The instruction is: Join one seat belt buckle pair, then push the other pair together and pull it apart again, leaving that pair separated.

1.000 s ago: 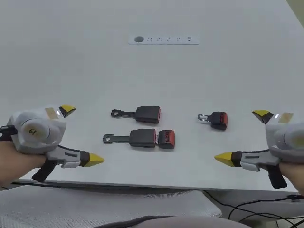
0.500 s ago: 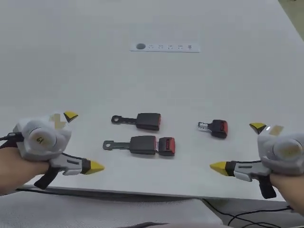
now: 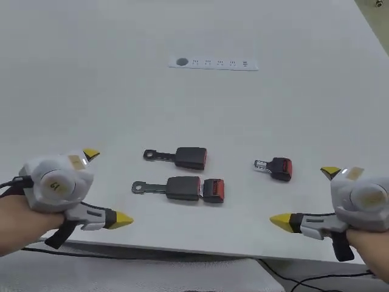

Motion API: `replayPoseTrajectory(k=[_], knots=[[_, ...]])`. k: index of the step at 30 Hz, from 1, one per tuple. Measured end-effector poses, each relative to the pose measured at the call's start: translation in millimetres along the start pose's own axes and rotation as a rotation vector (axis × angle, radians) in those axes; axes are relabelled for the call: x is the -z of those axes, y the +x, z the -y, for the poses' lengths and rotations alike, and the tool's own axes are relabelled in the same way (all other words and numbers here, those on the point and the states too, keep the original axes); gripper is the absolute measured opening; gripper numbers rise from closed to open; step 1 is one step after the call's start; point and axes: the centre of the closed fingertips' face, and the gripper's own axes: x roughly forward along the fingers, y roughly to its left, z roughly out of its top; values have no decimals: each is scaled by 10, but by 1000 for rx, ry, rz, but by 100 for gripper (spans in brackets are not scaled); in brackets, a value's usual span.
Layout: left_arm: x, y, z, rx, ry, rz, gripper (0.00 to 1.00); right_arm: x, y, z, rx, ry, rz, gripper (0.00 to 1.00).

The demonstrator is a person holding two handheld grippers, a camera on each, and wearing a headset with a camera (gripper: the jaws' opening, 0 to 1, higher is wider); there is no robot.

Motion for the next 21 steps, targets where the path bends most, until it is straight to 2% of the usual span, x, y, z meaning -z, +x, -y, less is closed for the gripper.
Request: replayPoseTrajectory(k=[4, 10, 21], knots=[[59, 12, -28, -11, -6, -20, 100, -5, 10, -33, -8, 6, -1, 98], [80, 19, -23, -16, -12, -14, 100, 0, 15, -78, -18, 14, -3, 97], [133, 29, -9, -28, -16, -23, 100, 114, 12, -82, -22, 38, -28, 96]])
